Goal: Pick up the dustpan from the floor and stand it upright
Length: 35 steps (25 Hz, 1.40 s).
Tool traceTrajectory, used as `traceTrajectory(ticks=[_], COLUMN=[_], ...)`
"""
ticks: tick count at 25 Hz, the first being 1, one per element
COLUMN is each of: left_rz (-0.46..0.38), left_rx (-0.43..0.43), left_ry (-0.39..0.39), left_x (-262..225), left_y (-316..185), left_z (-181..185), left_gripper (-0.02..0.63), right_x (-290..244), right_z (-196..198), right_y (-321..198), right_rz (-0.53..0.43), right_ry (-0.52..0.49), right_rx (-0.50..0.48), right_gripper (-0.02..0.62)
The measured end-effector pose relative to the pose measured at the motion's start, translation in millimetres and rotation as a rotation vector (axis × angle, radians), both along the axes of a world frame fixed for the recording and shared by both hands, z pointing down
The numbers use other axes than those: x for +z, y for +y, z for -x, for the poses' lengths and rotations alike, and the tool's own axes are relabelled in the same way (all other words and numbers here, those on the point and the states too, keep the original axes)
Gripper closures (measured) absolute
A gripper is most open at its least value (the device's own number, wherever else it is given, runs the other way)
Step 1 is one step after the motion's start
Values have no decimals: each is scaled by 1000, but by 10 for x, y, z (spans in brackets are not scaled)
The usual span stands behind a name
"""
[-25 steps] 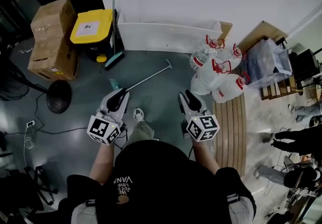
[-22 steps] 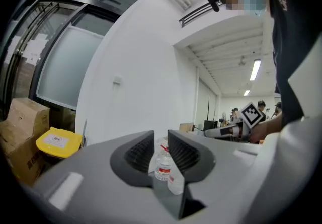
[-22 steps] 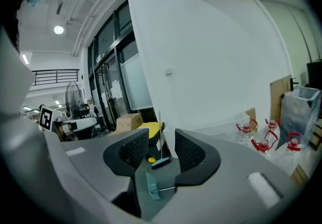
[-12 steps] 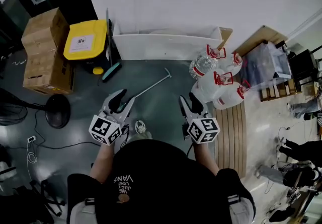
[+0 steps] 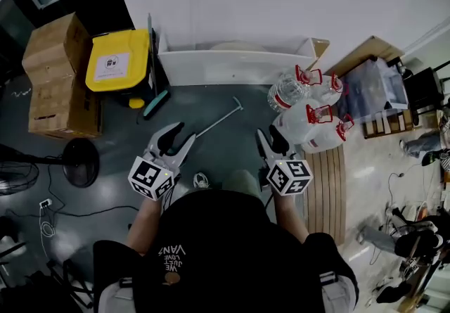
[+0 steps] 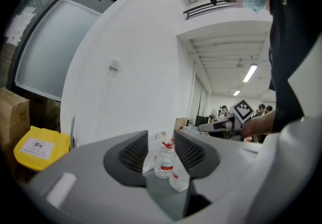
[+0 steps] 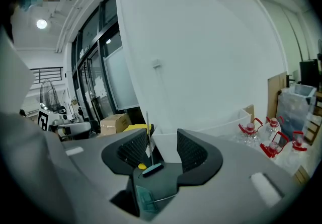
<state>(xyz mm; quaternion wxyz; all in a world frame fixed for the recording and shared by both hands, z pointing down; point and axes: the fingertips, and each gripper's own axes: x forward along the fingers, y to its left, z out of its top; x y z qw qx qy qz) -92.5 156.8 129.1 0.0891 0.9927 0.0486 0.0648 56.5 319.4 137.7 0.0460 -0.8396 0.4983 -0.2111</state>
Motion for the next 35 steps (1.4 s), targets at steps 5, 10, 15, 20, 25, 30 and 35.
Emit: traceTrajectory(ticks=[5,10,15,20,25,30,35], left_rz=[9,22,26,53,73,93,117], left_rx=[-29,-115,-218,-339,-419,-462,-484], left_ry=[-14,-35,-56,-82,-113,-160,-203], left_x=[107,199,280,391,528,836,1254], left_y=[-112,-310,-466,-671,-795,-903,-1008], left_z=[-22,-63,-188,-409,-627,-819,-1020], left_gripper=[434,434,434,434,434,434,434], right_x=[81,202,307,512,735,1125,1670], right_z=[-103,-310,-655,-1041,-1409,-1760,-2040], right_y=[-227,-505,-764,-1058,-1300,-1520,-1670], right_rz=[16,42,70,133,179,229,304], right_ry=[-21,-41,-49,-66,-86,-96,-118], right_rx=[-38,-113,-188,-277,-327,-326,-305], right_gripper=[431,431,431,431,433,433,433])
